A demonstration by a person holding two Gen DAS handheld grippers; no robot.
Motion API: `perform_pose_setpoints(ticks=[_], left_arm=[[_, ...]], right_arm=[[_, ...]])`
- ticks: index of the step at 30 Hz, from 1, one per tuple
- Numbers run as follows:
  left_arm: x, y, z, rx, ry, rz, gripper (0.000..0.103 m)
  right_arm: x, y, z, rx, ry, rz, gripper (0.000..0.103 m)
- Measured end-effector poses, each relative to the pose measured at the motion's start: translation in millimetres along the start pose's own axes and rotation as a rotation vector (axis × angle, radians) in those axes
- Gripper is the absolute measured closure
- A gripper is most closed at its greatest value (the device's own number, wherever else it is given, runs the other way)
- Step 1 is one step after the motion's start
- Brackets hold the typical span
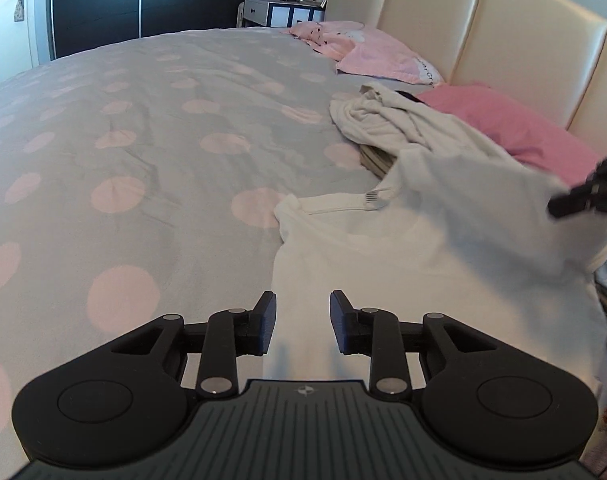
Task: Fold clothes
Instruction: 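Pull the white shirt onto the open bed with the right tool, then grasp the shirt edge with the left tool while the right tool holds another edge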
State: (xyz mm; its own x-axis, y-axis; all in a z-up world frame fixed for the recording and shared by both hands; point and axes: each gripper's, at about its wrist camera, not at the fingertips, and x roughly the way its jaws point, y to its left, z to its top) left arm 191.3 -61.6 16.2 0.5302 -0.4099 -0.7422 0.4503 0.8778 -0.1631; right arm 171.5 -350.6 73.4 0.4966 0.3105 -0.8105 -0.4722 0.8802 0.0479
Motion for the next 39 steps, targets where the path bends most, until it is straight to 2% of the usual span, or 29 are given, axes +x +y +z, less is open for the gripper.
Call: perform_pose_setpoints(ticks=[2, 3, 5, 7, 13, 17, 21, 25, 29, 31, 32, 36, 39], left_arm=[[-27, -2, -8, -0.044, 0.001, -0.040, 0.070], [-39, -1, -13, -0.076, 0.003, -0.058, 0.062], [-64, 1, -25, -0.147, 0.009, -0.092, 0.053], [-85, 7, -37, -0.210, 0.015, -0.112, 0.053], [-124, 29, -73, -0.368, 0.073, -0.093, 0.051], [-130, 42, -104, -0.439, 0.103, -0.047, 0.048], [-115, 55, -132, -0.515, 0.156, -0.020, 0.048], [-98, 57, -148, -0.577, 0.189, -0.054, 0.049], [-95, 49, -154, -0.577, 0.187, -0.076, 0.058], [-99, 47, -154, -0.565, 0.181, -0.068, 0.067], [-101, 47, -153, -0.559, 0.179, -0.063, 0.075], [-119, 52, -157, -0.547, 0.169, 0.000, 0.091], [-136, 62, -165, -0.564, 0.164, 0.046, 0.095]], right_arm=[[-7, 39, -6, -0.023, -0.003, 0.066, 0.100], [-8, 57, -9, -0.032, 0.001, 0.097, 0.100], [-9, 91, -17, -0.052, 0.013, 0.156, 0.100], [-8, 121, -25, -0.071, 0.020, 0.205, 0.100], [-2, 195, -50, -0.115, 0.043, 0.327, 0.100], [1, 233, -74, -0.175, 0.070, 0.334, 0.100], [12, 249, -93, -0.191, 0.084, 0.310, 0.100], [16, 249, -101, -0.174, 0.077, 0.297, 0.099], [13, 254, -98, -0.178, 0.060, 0.309, 0.099], [11, 264, -96, -0.189, 0.056, 0.348, 0.099], [10, 270, -95, -0.199, 0.053, 0.370, 0.099], [6, 290, -88, -0.211, 0.030, 0.433, 0.099], [6, 303, -81, -0.211, 0.025, 0.491, 0.099]])
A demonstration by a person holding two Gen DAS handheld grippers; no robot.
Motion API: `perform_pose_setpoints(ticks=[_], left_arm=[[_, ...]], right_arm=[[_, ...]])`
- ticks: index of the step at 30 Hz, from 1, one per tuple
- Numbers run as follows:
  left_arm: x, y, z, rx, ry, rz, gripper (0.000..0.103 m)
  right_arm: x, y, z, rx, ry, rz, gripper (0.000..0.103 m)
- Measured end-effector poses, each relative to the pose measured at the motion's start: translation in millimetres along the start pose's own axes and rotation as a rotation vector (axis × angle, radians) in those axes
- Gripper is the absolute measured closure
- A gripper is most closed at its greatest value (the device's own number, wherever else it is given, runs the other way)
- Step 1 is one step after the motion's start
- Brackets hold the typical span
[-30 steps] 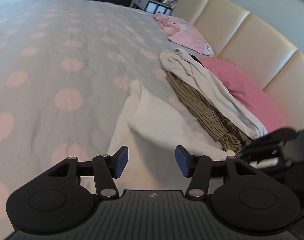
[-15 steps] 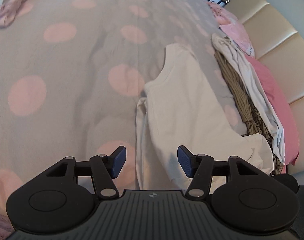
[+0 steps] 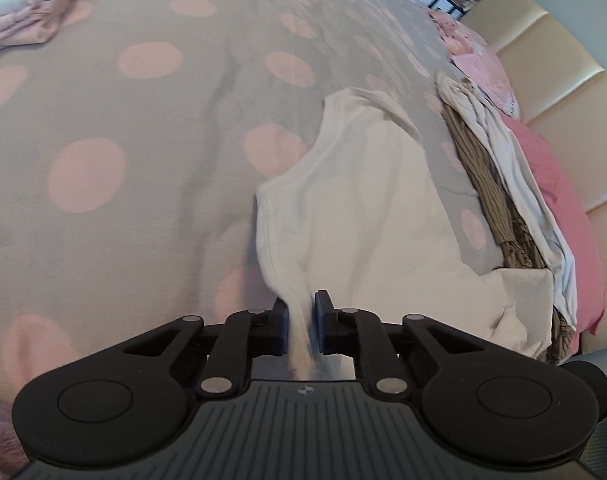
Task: Fold clothes
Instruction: 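Grasp the shirt edge with the left tool while the right tool holds another edge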
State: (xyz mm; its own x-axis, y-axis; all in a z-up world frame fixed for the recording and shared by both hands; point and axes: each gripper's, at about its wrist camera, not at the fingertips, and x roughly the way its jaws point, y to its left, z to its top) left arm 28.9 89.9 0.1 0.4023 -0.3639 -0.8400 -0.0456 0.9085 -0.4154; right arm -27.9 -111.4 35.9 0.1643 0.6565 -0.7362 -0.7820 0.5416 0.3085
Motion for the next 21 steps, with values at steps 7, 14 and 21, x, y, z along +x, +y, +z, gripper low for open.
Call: perform_pose_setpoints(ticks=[7, 14, 21], left_arm=[[-10, 20, -4, 0.032, -0.008, 0.066, 0.097], [6, 23, -16, 0.052, 0.012, 0.092, 0.098], [19, 35, -15, 0.009, 0.035, 0.104, 0.098]], right_arm=[[19, 13, 7, -0.064, 0.047, 0.017, 0.095], [-9, -15, 7, -0.125, 0.118, -0.038, 0.068], [-35, -98, 26, -0.171, 0.191, -0.275, 0.064]])
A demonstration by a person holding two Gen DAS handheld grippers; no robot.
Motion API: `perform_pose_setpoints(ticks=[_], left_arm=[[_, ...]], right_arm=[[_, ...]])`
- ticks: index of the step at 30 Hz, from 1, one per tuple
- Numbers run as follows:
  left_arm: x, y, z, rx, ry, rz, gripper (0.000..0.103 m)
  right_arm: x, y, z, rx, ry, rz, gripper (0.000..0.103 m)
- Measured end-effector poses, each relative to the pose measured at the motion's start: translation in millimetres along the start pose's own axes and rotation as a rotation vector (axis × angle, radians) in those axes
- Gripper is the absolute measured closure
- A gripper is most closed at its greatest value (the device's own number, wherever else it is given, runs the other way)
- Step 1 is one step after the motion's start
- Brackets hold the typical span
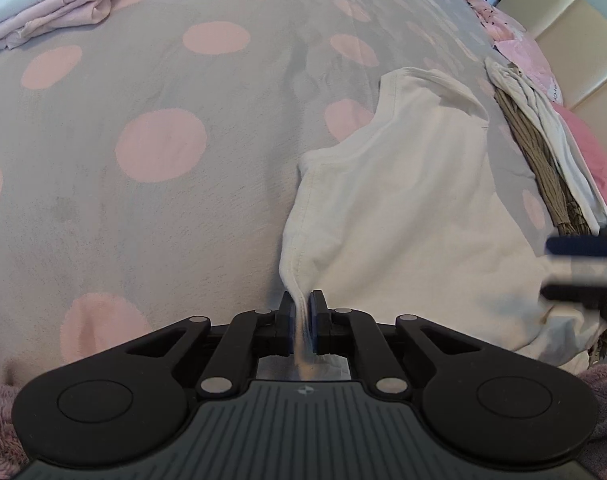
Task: Fold clothes
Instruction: 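Grasp the shirt edge with the left tool while the right tool holds another edge, then lift the white shirt high with both tools and shake it out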
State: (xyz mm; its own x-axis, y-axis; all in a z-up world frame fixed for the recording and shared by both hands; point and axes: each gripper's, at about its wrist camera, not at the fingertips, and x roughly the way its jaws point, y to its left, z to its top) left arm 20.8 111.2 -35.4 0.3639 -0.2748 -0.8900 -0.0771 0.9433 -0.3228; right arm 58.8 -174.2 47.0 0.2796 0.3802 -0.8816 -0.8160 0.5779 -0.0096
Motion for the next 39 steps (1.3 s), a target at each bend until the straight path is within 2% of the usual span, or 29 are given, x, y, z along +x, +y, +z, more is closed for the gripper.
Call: perform_pose_setpoints(ticks=[4, 9, 18, 21, 23, 25, 29, 32, 39], left_arm=[[12, 6, 4, -0.044, 0.048, 0.005, 0.098], [24, 6, 10, -0.071, 0.108, 0.030, 0.098], [43, -2, 18, -0.054, 0.206, 0.095, 0.097], [48, -3, 20, -0.055, 0.226, 0.104, 0.097], [50, -4, 20, -0.052, 0.233, 0.111, 0.097], [50, -4, 19, -0.053, 0.234, 0.114, 0.097], [39, -6, 15, -0.032, 0.186, 0.090, 0.100], [19, -9, 13, 0.001, 0.121, 0.085, 0.101], [-62, -33, 17, 0.140, -0.115, 0.076, 0.101]], right_arm=[[26, -53, 7, -0.037, 0.086, -0.130, 0.065], [65, -103, 33, -0.072, 0.134, -0.220, 0.066], [107, -152, 62, -0.182, 0.150, -0.222, 0.066], [120, -162, 66, -0.169, 0.148, -0.195, 0.074], [124, -167, 66, -0.150, 0.140, -0.187, 0.093], [126, -170, 66, -0.132, 0.126, -0.192, 0.096], [111, -160, 63, -0.136, 0.075, -0.285, 0.098], [81, -147, 64, -0.148, 0.012, -0.354, 0.099], [-36, -104, 67, -0.190, -0.175, -0.585, 0.099]])
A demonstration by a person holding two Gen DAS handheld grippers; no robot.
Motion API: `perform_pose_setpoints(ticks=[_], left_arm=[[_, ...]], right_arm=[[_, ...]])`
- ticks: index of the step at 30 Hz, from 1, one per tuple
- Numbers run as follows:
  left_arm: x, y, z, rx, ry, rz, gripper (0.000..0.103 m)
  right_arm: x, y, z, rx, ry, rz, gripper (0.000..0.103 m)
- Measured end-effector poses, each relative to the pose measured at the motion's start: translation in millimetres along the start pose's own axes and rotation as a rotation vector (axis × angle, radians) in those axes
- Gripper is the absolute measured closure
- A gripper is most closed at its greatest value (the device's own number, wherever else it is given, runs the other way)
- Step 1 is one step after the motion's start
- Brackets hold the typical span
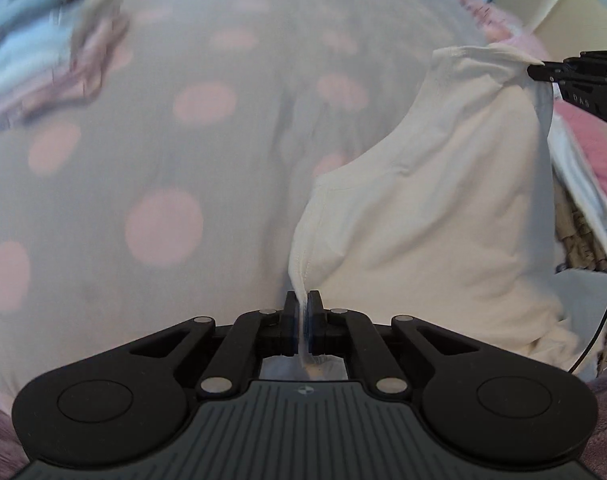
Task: Fold clothes
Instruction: 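Lift the white shirt high with both tools and shake it out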
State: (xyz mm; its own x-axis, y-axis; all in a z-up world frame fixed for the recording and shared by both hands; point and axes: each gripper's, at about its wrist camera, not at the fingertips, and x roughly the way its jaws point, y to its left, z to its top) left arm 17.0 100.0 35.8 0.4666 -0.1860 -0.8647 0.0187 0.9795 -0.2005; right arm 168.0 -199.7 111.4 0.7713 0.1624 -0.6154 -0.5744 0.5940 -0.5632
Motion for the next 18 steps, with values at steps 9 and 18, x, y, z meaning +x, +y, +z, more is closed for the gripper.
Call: perform_pose_setpoints(ticks=[9, 18], left_arm=[[-149, -56, 58, 0.206, -0.438, 0.088, 0.101], [-323, -109, 80, 0.265, -0.875, 0.133, 0.101]], right_arm=[[-182, -73, 20, 0.101, -0.193, -0.342, 0.099], [-338, -121, 33, 0.210, -0.415, -0.592, 0.099]])
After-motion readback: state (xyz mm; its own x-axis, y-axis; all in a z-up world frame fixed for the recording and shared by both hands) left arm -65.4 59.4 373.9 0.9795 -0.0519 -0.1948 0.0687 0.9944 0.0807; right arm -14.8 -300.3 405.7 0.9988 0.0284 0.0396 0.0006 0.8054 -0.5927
